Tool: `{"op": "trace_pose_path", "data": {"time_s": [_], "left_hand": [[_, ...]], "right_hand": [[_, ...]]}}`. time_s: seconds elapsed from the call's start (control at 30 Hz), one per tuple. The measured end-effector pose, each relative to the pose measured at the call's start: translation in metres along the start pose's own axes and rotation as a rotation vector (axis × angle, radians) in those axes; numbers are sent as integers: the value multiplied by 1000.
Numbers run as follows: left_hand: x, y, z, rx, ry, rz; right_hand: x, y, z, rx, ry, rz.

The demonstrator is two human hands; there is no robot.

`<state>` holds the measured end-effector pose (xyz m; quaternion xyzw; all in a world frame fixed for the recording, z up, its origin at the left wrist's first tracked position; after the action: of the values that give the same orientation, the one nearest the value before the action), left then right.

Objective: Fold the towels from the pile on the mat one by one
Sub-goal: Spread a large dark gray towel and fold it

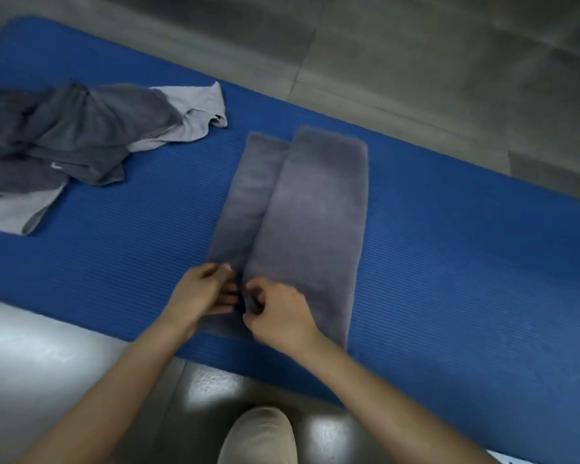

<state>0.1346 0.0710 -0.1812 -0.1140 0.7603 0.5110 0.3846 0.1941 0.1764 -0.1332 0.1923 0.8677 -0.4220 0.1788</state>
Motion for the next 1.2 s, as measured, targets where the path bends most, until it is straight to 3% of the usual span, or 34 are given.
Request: {"op": "trace_pose_path", "data": {"time_s": [0.1, 0.33, 0.57, 0.8, 0.97, 1.07, 1.13, 1.2], "left_hand": [[5, -11, -1, 57, 7, -12], [9, -12, -6, 353, 152, 90], [12, -4, 2, 698, 282, 226], [16, 0, 4, 623, 220, 271], [13, -4, -5, 477, 162, 199], [12, -8, -32, 474, 256, 138], [13, -16, -50, 503, 315, 93], [15, -26, -61, 556, 349, 43]], "right_hand": [[15, 15, 15, -84, -89, 39], [86, 29, -81, -125, 382, 81], [179, 13, -109, -297, 495, 95], [223, 10, -106, -379, 511, 94], [212, 10, -130, -179, 630, 145], [214, -17, -137, -94, 689, 91], [220, -37, -121, -90, 633, 41], [227, -47, -91, -120, 466, 1]]}}
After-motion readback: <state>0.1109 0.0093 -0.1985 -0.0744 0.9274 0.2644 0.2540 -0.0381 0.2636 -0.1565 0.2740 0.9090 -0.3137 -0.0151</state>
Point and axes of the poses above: each hand's wrist, its own x-axis towards the middle knuckle, its own z-axis out of the palm, y = z × x, the point moved 9 cm from there along x, towards the middle knuckle, and after that the axes turned 7 degrees about x, right-handed, at the moved point
